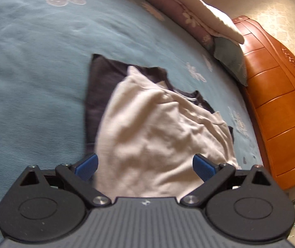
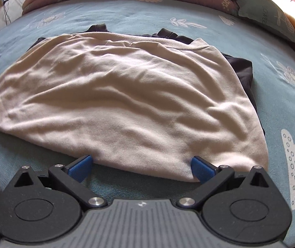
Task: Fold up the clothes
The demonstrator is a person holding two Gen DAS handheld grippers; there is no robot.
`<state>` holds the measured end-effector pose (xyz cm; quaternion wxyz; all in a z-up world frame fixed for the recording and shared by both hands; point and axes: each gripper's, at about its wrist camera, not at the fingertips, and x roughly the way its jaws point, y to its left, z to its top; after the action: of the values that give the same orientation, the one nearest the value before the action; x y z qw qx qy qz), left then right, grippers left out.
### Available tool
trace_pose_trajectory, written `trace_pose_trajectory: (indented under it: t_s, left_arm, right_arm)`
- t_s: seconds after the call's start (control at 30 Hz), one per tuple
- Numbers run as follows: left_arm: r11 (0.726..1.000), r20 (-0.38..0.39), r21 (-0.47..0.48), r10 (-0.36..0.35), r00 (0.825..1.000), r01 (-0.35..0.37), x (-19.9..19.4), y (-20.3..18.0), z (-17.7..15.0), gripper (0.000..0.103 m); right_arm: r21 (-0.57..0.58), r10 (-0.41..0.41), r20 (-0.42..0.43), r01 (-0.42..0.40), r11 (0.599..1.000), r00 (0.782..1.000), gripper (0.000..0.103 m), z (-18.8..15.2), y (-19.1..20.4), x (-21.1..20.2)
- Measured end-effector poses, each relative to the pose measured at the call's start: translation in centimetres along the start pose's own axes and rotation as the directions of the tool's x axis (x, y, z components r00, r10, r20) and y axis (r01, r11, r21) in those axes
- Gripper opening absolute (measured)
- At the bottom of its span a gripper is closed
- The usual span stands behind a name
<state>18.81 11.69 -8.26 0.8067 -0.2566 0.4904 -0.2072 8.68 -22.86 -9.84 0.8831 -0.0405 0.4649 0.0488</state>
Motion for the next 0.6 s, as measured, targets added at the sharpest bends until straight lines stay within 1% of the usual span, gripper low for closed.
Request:
trace_pose_trajectory:
  t_s: [0.03,0.13,0.27,0.33,0.43,0.5,0.6]
  left_arm:
    - [1.0,-0.007,-0.016,-0.011,1.0,0.011,0.0,0.8,0.3,0.098]
    - [0.994,-0.033,-0.081,-0.081,0.996,0.078,0.9,3.1,1.5,0.098]
    - [0.983,-0.091,-0.153,-0.12,0.989,0.105,3.6,5.4,2.9,0.096]
    - [0.967,-0.078,-0.188,-0.188,0.979,0.171,4.5,6.2,3.5,0.097]
    - [0.944,-0.057,-0.232,-0.256,0.965,0.236,5.5,7.0,4.7,0.097]
    - [0.936,-0.047,-0.233,-0.282,0.958,0.265,6.3,7.1,5.6,0.097]
    - [0.936,-0.022,-0.213,-0.292,0.956,0.281,7.2,6.8,7.2,0.097]
  right_arm:
    - [-0.004,0.0,-0.005,0.0,1.0,1.0,0.103,0.1,0.0,0.0]
    - [-0.001,0.005,-0.018,-0.005,1.0,1.0,0.103,0.4,-0.1,0.1]
    - [-0.005,0.003,-0.031,-0.003,1.0,1.0,0.103,0.7,-0.1,0.2]
    - [-0.009,0.004,-0.035,-0.004,1.0,0.999,0.103,0.8,-0.1,0.3]
    - [-0.013,0.004,-0.037,-0.005,1.0,0.999,0.103,0.9,-0.2,0.4]
    - [-0.003,0.002,-0.033,-0.002,1.0,0.999,0.103,1.1,-0.4,0.6]
    - [0.012,-0.001,-0.028,0.001,1.0,1.0,0.103,1.5,-0.6,0.8]
